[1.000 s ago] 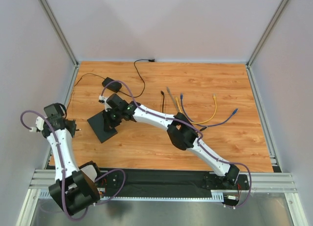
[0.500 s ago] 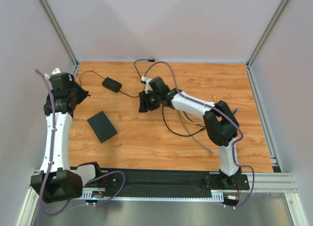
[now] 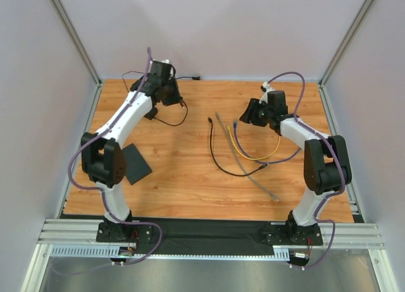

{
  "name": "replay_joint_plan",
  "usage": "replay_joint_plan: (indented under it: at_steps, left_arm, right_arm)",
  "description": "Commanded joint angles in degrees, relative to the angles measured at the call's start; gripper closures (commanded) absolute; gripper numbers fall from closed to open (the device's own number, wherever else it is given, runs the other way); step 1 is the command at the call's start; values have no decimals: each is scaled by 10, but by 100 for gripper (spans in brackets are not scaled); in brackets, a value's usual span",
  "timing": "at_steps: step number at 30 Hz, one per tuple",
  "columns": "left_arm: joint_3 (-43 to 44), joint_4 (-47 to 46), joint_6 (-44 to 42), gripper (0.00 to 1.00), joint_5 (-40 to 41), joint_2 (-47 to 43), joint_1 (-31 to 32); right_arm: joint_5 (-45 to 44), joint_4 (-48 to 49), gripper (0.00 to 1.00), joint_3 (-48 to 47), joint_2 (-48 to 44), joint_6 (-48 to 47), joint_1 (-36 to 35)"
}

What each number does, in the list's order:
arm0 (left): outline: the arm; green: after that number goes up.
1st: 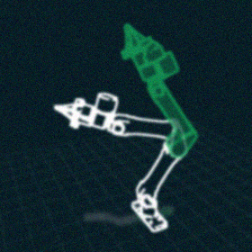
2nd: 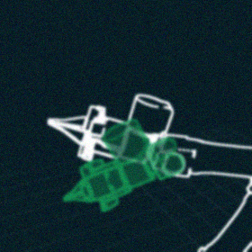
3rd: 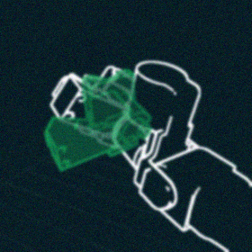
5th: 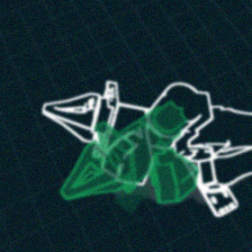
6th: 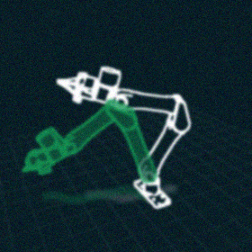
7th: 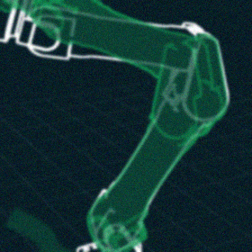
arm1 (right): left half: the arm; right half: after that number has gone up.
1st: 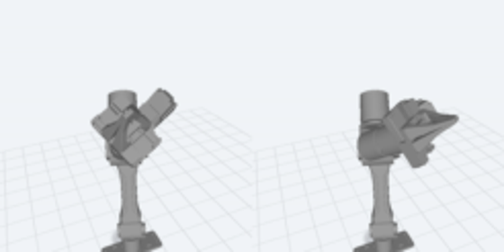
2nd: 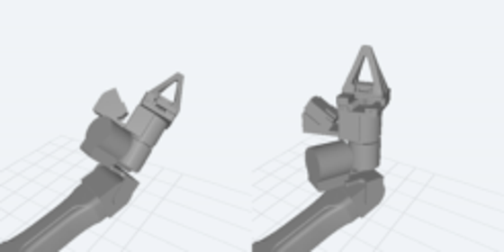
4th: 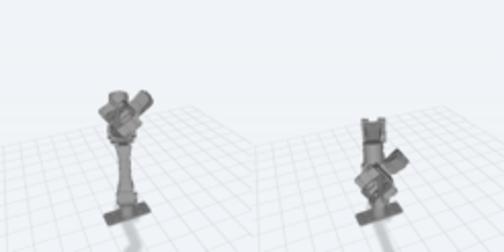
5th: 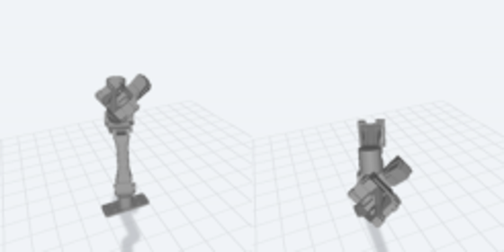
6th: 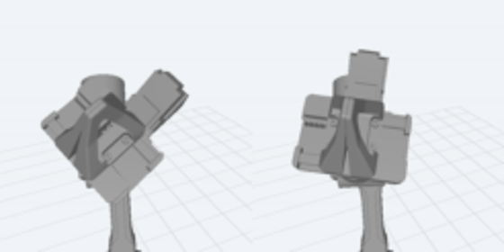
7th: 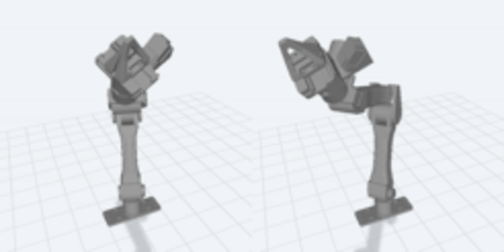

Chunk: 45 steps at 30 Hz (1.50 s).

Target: Pull the plug from the switch port

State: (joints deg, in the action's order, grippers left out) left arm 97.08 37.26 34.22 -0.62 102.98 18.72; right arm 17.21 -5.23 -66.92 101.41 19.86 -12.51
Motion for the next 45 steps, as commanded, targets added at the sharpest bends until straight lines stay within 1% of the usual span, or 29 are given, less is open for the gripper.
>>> replay_joint_plan:
  at_steps: [1, 3, 5, 7, 11, 15, 16, 17, 19, 20, 21, 22, 25, 26, 27, 28, 30, 31, 32, 33, 34, 35, 37, 39, 40, 41, 43, 44, 45]
  left_arm:
    - [84, 0, -10, 100, -17, 66, 40]
    - [130, 4, -7, 100, -24, 119, 61]
    - [172, 13, -7, 100, -25, 150, 89]
    - [188, 12, -7, 100, -32, 188, 114]
    - [205, 10, 15, 100, -41, 229, 128]
    - [197, 17, 14, 85, -32, 233, 128]
    - [196, 21, 12, 76, -25, 229, 128]
    - [189, 33, 7, 71, -14, 224, 127]
    - [180, 46, -4, 58, 22, 195, 127]
    - [160, 49, -13, 46, 35, 180, 127]
    - [143, 51, -16, 32, 60, 143, 128]
    - [125, 54, -16, 28, 71, 122, 127]
    - [12, 62, -12, 26, 117, 29, 127]
    - [-12, 86, 7, 27, 150, 6, 127]
    - [-38, 101, 16, 28, 164, -39, 127]
    - [-97, 123, 44, 29, 176, -63, 127]
    - [-165, 142, 79, 33, 193, -130, 127]
    - [-227, 150, 117, 35, 202, -152, 127]
    - [-254, 183, 139, 36, 225, -192, 127]
    - [-279, 195, 155, 37, 230, -212, 127]
    - [-327, 197, 167, 37, 230, -233, 127]
    - [-347, 198, 172, 38, 237, -272, 127]
    - [-387, 221, 201, 37, 258, -309, 127]
    - [-411, 244, 220, 32, 301, -360, 120]
    - [-418, 276, 255, 29, 311, -377, 111]
    - [-427, 287, 271, 26, 312, -411, 74]
    - [-456, 279, 277, 26, 282, -469, 21]
    - [-466, 267, 269, 25, 269, -486, -47]
    - [-482, 255, 260, 24, 253, -502, -78]
  right_arm:
    - [41, 72, 49, 13, -10, 39, 27]
    - [49, 76, 49, 13, -5, 41, 35]
    - [48, 75, 49, 10, -1, 41, 38]
    - [52, 78, 49, 9, 2, 43, 42]
    - [62, 82, 49, 9, 5, 48, 44]
    - [69, 84, 49, 8, 10, 49, 44]
    - [70, 83, 49, 6, 12, 51, 43]
    - [72, 82, 49, 6, 13, 51, 43]
    - [77, 83, 49, 5, 15, 53, 43]
    - [79, 83, 49, 4, 16, 54, 43]
    - [80, 84, 49, 4, 16, 54, 43]
    - [81, 85, 49, 5, 17, 55, 44]
    - [86, 85, 49, 3, 19, 57, 43]
    - [88, 84, 49, 2, 19, 57, 44]
    - [89, 84, 49, 2, 20, 58, 43]
    - [91, 84, 49, 2, 20, 59, 44]
    - [95, 83, 49, 2, 20, 62, 43]
    - [96, 87, 49, 2, 21, 63, 43]
    - [102, 88, 49, 4, 22, 67, 43]
    - [103, 89, 48, 4, 22, 69, 43]
    - [105, 92, 49, 5, 22, 69, 43]
    - [107, 93, 49, 7, 23, 73, 42]
    - [113, 93, 49, 6, 25, 77, 36]
    - [127, 88, 49, -1, 25, 72, 25]
    - [124, 81, 49, -7, 25, 66, 6]
    - [120, 71, 49, -15, 26, 60, -7]
    - [96, 32, 49, -46, 31, 35, -51]
    - [88, 19, 49, -70, 37, 16, -67]
    - [80, -4, 49, -80, 40, 8, -82]
